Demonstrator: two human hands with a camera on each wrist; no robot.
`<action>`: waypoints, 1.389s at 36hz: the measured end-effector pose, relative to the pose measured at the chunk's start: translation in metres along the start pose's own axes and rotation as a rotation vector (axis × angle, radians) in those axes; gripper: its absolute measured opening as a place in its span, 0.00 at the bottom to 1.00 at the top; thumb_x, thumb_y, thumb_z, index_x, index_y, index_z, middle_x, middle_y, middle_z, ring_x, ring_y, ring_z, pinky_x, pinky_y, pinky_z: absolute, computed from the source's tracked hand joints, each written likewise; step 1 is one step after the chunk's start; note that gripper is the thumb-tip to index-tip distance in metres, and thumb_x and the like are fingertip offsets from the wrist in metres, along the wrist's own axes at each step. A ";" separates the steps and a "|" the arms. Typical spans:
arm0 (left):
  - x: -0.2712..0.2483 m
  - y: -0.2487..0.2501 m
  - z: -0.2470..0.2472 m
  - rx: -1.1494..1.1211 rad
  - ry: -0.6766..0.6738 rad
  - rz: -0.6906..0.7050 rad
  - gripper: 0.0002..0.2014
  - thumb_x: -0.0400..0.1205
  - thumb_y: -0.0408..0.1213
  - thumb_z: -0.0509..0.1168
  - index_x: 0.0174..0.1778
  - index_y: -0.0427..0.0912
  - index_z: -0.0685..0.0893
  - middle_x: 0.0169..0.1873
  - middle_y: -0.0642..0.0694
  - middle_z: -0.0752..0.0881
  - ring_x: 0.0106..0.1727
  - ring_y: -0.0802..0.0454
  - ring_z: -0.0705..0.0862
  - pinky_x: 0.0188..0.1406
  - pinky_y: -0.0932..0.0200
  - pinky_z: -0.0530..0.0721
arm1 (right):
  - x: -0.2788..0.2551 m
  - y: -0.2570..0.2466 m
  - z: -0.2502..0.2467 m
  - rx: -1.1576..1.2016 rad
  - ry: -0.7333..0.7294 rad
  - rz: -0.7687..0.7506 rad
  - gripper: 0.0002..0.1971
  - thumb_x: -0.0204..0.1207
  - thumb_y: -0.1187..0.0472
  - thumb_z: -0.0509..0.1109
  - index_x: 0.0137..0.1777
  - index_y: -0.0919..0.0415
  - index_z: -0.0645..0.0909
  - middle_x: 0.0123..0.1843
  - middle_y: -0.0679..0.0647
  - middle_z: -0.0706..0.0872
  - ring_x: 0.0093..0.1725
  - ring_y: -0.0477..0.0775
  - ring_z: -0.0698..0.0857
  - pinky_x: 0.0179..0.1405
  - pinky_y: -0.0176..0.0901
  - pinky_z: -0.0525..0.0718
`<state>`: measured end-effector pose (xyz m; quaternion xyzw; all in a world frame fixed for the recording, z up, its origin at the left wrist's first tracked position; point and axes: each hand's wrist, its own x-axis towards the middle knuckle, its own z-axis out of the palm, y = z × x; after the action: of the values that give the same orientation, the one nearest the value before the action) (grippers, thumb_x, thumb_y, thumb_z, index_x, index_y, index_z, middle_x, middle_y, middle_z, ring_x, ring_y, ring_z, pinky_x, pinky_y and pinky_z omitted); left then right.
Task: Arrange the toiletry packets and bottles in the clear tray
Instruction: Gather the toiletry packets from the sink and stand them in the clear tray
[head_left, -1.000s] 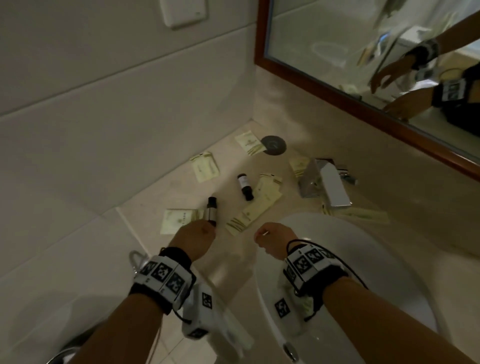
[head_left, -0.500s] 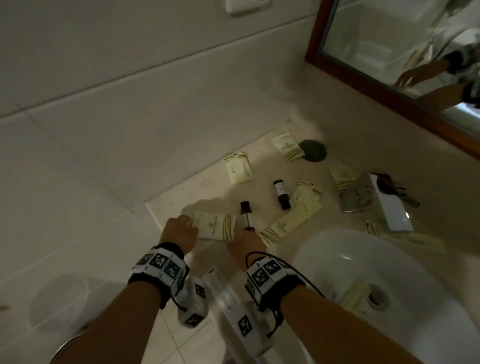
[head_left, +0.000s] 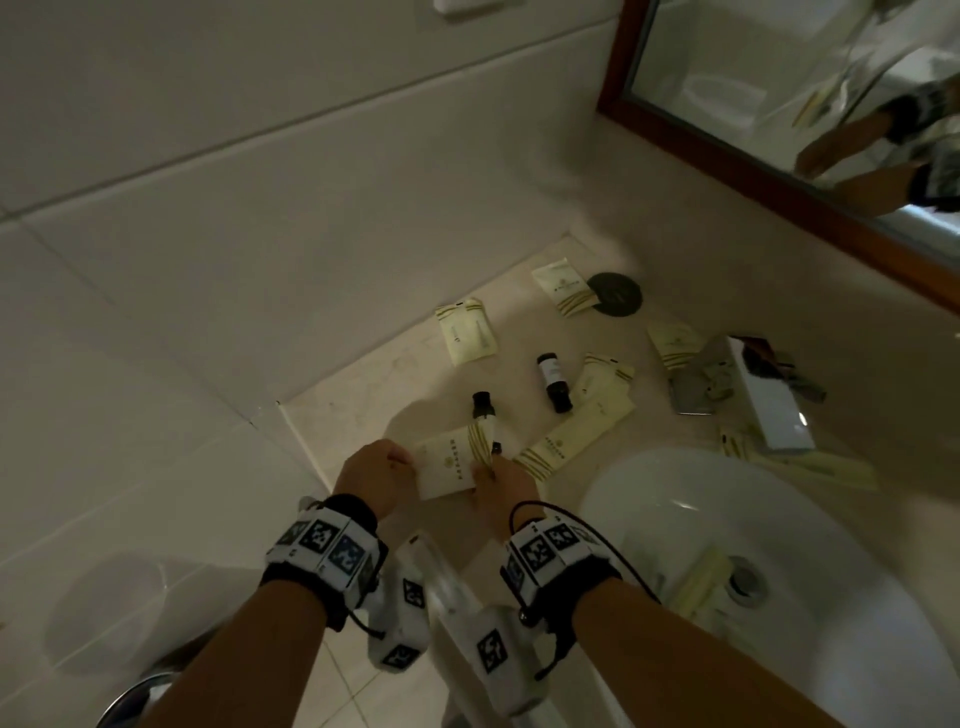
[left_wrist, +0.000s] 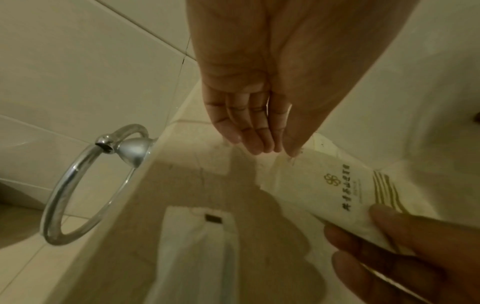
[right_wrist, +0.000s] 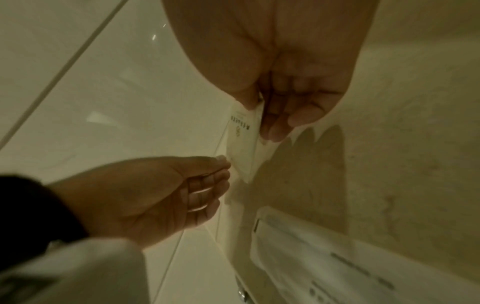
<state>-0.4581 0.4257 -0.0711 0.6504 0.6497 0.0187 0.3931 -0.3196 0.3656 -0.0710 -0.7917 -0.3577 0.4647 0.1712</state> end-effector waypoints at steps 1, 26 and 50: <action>-0.005 0.003 0.000 -0.015 -0.007 0.006 0.05 0.82 0.33 0.61 0.49 0.40 0.82 0.57 0.40 0.84 0.60 0.42 0.80 0.50 0.60 0.72 | -0.003 0.004 -0.002 0.052 0.003 -0.014 0.18 0.85 0.55 0.53 0.65 0.67 0.76 0.58 0.66 0.84 0.54 0.62 0.83 0.60 0.51 0.79; -0.195 0.156 0.151 -0.262 -0.344 0.399 0.08 0.79 0.32 0.67 0.43 0.48 0.75 0.41 0.44 0.83 0.43 0.45 0.82 0.42 0.54 0.81 | -0.194 0.230 -0.153 0.592 0.456 0.059 0.10 0.82 0.59 0.60 0.47 0.57 0.83 0.42 0.53 0.87 0.35 0.50 0.82 0.33 0.37 0.76; -0.375 0.239 0.394 0.000 -0.647 0.700 0.08 0.77 0.30 0.67 0.44 0.45 0.76 0.33 0.53 0.79 0.37 0.55 0.79 0.33 0.71 0.78 | -0.362 0.478 -0.196 0.730 0.994 0.379 0.11 0.77 0.69 0.62 0.38 0.53 0.73 0.34 0.53 0.83 0.34 0.56 0.81 0.36 0.44 0.78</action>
<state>-0.1073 -0.0519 -0.0328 0.8027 0.2360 -0.0534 0.5451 -0.0695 -0.2132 -0.0378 -0.8528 0.0913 0.1563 0.4898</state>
